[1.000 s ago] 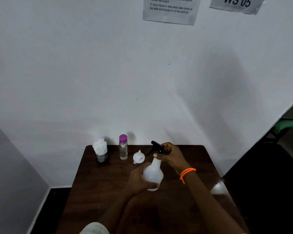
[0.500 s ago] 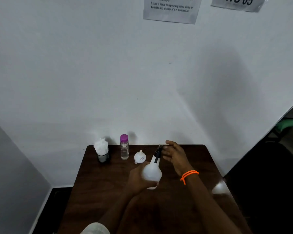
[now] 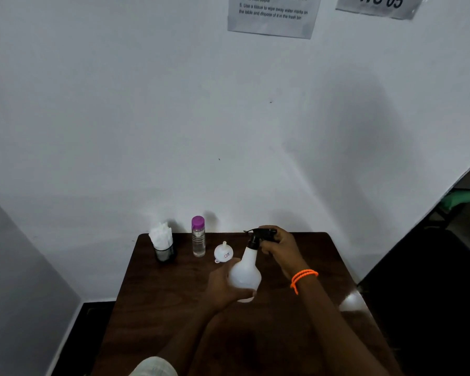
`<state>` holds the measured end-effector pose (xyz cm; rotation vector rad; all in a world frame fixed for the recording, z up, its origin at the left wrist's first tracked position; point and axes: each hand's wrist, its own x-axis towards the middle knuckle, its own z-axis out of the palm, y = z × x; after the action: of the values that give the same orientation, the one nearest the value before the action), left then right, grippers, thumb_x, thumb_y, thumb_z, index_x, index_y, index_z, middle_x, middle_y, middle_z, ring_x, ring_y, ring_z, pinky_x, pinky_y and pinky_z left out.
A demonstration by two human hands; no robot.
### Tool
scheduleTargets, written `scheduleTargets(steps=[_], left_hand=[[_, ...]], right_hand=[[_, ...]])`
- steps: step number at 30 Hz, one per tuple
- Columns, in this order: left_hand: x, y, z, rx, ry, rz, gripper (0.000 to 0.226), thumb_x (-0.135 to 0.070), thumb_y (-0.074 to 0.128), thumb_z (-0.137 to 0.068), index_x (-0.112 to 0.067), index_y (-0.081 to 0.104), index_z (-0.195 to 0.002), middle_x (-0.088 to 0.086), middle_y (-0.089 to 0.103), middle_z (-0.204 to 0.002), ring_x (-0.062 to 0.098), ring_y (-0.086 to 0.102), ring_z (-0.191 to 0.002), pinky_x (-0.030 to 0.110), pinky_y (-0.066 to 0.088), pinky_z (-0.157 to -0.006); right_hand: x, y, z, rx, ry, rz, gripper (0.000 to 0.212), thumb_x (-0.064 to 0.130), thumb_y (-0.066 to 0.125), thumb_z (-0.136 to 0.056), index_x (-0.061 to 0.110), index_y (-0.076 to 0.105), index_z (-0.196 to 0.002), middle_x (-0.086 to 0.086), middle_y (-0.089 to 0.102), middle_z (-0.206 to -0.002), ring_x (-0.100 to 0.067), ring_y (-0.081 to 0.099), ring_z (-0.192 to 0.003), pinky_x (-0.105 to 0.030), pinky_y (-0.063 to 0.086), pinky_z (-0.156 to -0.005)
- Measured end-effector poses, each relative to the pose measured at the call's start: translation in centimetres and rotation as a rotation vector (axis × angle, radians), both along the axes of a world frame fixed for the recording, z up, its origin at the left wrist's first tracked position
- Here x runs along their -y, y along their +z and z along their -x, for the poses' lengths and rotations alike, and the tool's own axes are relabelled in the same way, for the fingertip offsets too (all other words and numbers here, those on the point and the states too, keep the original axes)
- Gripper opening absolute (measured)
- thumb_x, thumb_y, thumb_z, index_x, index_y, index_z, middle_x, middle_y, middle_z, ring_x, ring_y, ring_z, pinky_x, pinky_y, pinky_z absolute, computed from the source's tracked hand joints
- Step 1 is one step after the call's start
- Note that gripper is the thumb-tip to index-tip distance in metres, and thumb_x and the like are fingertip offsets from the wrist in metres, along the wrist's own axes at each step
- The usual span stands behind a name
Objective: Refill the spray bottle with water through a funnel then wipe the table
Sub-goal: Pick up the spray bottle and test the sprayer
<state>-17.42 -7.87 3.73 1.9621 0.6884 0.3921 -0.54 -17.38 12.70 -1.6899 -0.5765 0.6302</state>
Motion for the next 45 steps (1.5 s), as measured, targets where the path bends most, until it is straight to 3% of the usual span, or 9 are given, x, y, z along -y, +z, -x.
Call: scheduleTargets(steps=[6, 12, 17, 21, 27, 32, 38, 42, 45], left_hand=[[0.0, -0.1, -0.2, -0.013, 0.043, -0.007, 0.081, -0.048, 0.093, -0.050, -0.045, 0.048, -0.118, -0.023, 0.058, -0.107, -0.001, 0.058, -0.105, 0.010, 0.045, -0.082], [0.1, 0.0, 0.1, -0.034, 0.070, -0.011, 0.081, -0.040, 0.095, -0.053, -0.035, 0.050, -0.121, -0.023, 0.052, -0.105, -0.002, 0.052, -0.100, 0.000, 0.039, -0.073], [0.6, -0.1, 0.5, -0.030, 0.080, -0.011, 0.077, -0.041, 0.095, -0.051, -0.039, 0.053, -0.115, -0.025, 0.058, -0.102, -0.009, 0.057, -0.098, -0.001, 0.040, -0.075], [0.6, 0.2, 0.7, -0.002, 0.081, -0.005, 0.076, -0.036, 0.096, -0.053, -0.040, 0.050, -0.115, -0.026, 0.058, -0.101, -0.019, 0.054, -0.097, 0.001, 0.041, -0.076], [0.5, 0.4, 0.6, 0.008, 0.083, 0.003, 0.078, -0.034, 0.095, -0.054, -0.039, 0.048, -0.116, -0.029, 0.054, -0.100, -0.017, 0.052, -0.097, 0.000, 0.040, -0.076], [0.5, -0.2, 0.4, 0.016, 0.049, -0.013, 0.086, -0.041, 0.095, -0.049, -0.036, 0.054, -0.124, -0.029, 0.058, -0.106, -0.017, 0.054, -0.103, 0.002, 0.041, -0.081], [0.8, -0.3, 0.8, 0.036, 0.058, -0.018, 0.082, -0.042, 0.095, -0.047, -0.044, 0.055, -0.118, -0.020, 0.065, -0.109, -0.015, 0.056, -0.107, 0.006, 0.044, -0.083], [0.5, 0.3, 1.1, 0.074, 0.012, -0.070, 0.069, -0.030, 0.098, -0.047, -0.043, 0.058, -0.101, -0.024, 0.062, -0.096, -0.018, 0.056, -0.100, 0.003, 0.043, -0.079], [-0.1, 0.0, 1.1, 0.045, 0.011, -0.111, 0.082, -0.047, 0.095, -0.043, -0.036, 0.062, -0.117, -0.022, 0.063, -0.105, -0.009, 0.058, -0.104, 0.014, 0.049, -0.085]], right_hand=[[0.0, -1.2, 0.3, 0.334, -0.160, 0.172, 0.087, 0.040, 0.095, -0.057, 0.028, 0.053, -0.133, 0.001, 0.047, -0.121, -0.013, 0.056, -0.106, -0.029, 0.051, -0.088], [-0.1, -1.2, 2.6, 0.677, -0.205, 0.142, 0.044, 0.035, 0.082, -0.073, 0.025, 0.053, -0.103, 0.009, 0.050, -0.089, -0.006, 0.050, -0.077, -0.021, 0.039, -0.064], [-0.8, -1.4, 2.0, 0.499, -0.247, 0.187, 0.044, 0.026, 0.082, -0.078, 0.017, 0.056, -0.112, 0.005, 0.062, -0.077, -0.017, 0.063, -0.076, -0.030, 0.049, -0.069], [-0.9, -1.9, 1.5, 0.496, -0.246, 0.235, 0.051, 0.012, 0.079, -0.080, 0.014, 0.061, -0.127, -0.008, 0.059, -0.106, -0.021, 0.060, -0.092, -0.024, 0.042, -0.080], [-1.9, -1.8, 3.1, 0.241, -0.277, 0.100, 0.050, 0.015, 0.072, -0.087, 0.018, 0.054, -0.134, 0.005, 0.068, -0.081, -0.015, 0.068, -0.080, -0.035, 0.057, -0.080], [-2.1, -0.7, 3.5, 0.186, -0.220, 0.108, 0.057, 0.029, 0.089, -0.074, 0.023, 0.053, -0.117, 0.007, 0.067, -0.086, 0.003, 0.060, -0.078, -0.003, 0.041, -0.062], [-2.3, -0.4, 1.4, 0.031, -0.251, 0.096, 0.068, 0.030, 0.091, -0.060, 0.028, 0.061, -0.121, -0.006, 0.073, -0.089, -0.022, 0.073, -0.084, -0.043, 0.062, -0.081], [-2.0, 1.7, 0.0, -0.118, -0.251, -0.002, 0.086, 0.017, 0.092, -0.069, 0.020, 0.046, -0.141, -0.015, 0.070, -0.103, -0.024, 0.069, -0.081, -0.031, 0.056, -0.064], [-1.6, 2.9, -0.7, -0.280, -0.250, -0.068, 0.097, 0.011, 0.091, -0.070, 0.019, 0.037, -0.151, -0.012, 0.071, -0.099, -0.021, 0.069, -0.079, -0.032, 0.055, -0.068]])
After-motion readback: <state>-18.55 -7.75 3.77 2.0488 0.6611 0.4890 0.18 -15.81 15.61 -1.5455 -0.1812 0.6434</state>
